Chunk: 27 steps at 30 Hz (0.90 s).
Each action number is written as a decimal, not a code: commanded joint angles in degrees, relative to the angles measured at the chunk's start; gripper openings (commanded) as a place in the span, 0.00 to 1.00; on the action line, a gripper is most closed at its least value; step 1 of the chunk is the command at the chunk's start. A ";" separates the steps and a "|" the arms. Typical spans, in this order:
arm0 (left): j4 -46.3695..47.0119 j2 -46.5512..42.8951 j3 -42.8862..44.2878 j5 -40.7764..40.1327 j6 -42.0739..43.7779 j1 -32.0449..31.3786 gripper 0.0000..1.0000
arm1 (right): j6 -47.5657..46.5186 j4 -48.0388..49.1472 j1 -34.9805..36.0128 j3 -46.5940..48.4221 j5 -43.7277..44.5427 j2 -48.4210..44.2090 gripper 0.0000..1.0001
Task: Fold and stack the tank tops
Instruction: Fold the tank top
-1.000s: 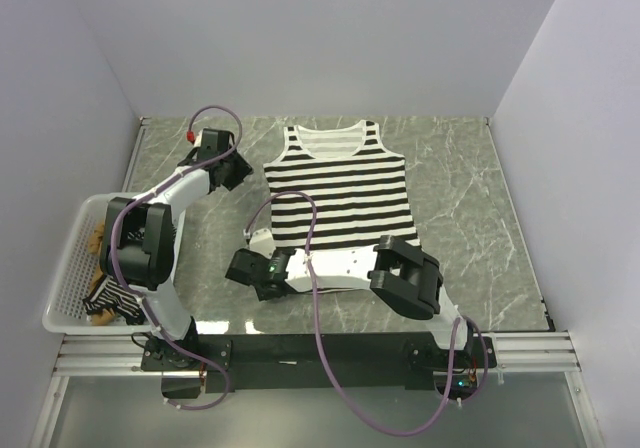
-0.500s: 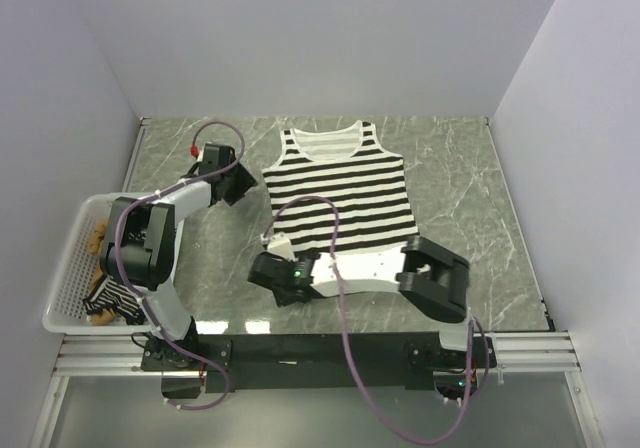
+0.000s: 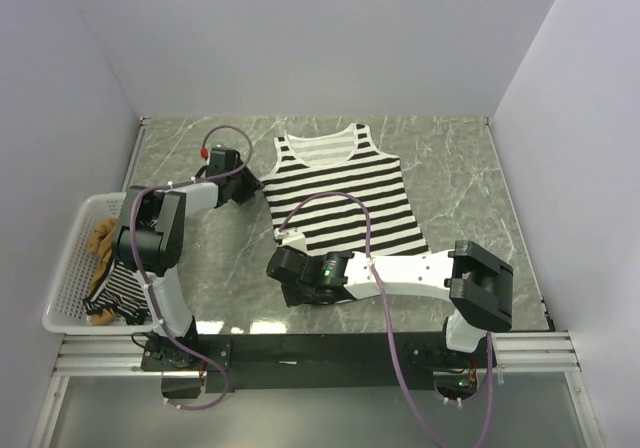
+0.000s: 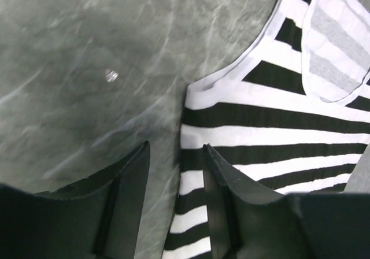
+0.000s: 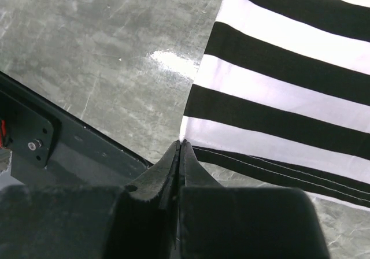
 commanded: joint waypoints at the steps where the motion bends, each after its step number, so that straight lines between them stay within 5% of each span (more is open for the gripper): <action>1: 1.59 2.42 2.26 -0.38 2.22 -0.66 0.47 | 0.49 0.43 -0.33 -0.09 -0.43 -2.41 0.00; 18: -6.76 8.67 9.03 -10.40 3.02 -3.91 0.19 | 1.19 -0.45 -0.24 -2.46 0.01 -7.15 0.00; 22: -9.83 6.74 10.08 -14.26 2.75 -3.91 0.04 | 1.46 1.13 -0.41 -2.73 -1.22 -7.15 0.00; 27: -16.50 2.26 12.19 -21.91 2.40 -3.47 0.01 | 1.99 4.12 0.90 -0.01 -5.26 -3.21 0.00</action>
